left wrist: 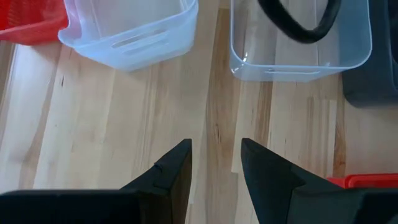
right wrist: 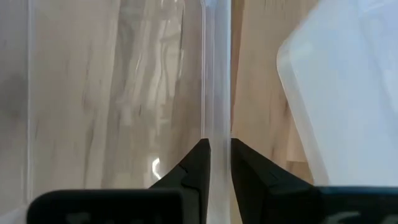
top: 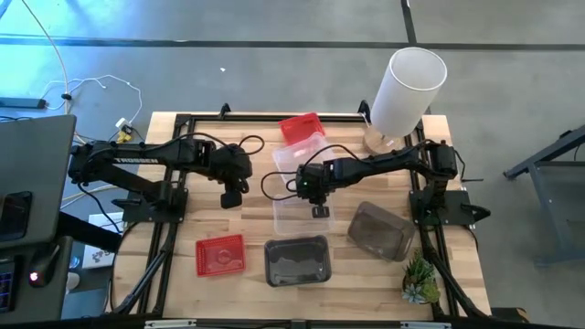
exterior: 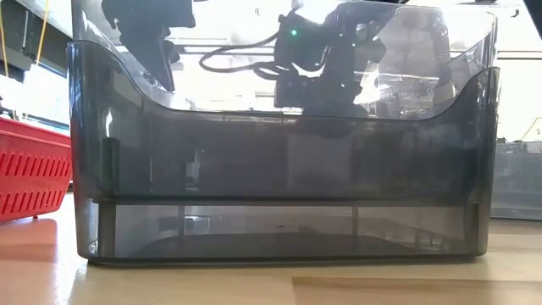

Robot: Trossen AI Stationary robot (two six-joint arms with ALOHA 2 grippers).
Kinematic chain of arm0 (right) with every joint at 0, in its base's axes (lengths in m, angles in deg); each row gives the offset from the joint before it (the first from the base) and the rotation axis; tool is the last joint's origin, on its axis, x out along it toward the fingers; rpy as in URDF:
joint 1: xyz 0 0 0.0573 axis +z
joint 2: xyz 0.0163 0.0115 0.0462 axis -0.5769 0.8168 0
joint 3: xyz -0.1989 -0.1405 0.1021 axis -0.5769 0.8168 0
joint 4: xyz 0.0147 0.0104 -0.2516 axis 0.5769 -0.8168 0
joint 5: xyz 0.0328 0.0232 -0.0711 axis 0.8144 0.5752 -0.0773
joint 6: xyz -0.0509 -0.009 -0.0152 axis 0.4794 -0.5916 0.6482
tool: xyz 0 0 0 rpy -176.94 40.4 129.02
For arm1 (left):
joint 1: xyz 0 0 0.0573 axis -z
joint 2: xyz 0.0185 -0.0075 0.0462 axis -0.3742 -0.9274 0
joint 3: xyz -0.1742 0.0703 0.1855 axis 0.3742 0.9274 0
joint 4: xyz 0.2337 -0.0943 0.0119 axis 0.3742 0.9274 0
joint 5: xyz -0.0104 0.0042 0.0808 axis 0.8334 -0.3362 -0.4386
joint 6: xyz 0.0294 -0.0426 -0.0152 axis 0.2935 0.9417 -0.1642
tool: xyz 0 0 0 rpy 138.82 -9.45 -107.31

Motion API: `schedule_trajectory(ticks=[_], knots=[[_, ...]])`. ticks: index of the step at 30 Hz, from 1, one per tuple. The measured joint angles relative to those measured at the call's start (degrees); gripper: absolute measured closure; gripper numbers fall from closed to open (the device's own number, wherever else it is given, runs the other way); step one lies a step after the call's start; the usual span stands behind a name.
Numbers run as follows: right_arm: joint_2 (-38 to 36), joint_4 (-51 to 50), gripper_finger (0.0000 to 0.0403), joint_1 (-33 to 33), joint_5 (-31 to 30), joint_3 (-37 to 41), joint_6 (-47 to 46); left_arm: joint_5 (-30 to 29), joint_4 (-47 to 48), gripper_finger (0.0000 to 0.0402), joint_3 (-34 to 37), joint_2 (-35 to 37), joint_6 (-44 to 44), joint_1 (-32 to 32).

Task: Stack baskets by color
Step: Stack the bottom transparent bin on top the transparent bin

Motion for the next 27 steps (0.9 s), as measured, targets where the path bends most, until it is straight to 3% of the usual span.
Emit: schedule_trajectory(ticks=[6, 11, 20, 27], knots=[[-0.02, -0.53, 0.0359, 0.00, -0.87, -0.02, -0.09, -0.02, 0.00, 0.0277, 0.00, 0.00, 0.00, 0.00], [-0.07, -1.22, 0.0397, 0.00, -2.12, -0.07, -0.17, -0.02, 0.01, 0.0277, 0.00, 0.00, -1.32, 0.00], [-1.09, -1.39, 0.0402, 0.00, -0.75, -0.11, 0.27, -0.02, 0.03, 0.0277, 0.00, 0.00, -1.92, 0.00], [-6.02, -1.43, 0.0403, 0.00, -0.93, -0.13, 0.84, -0.01, 0.17, 0.0277, 0.00, 0.00, -1.92, 0.00]])
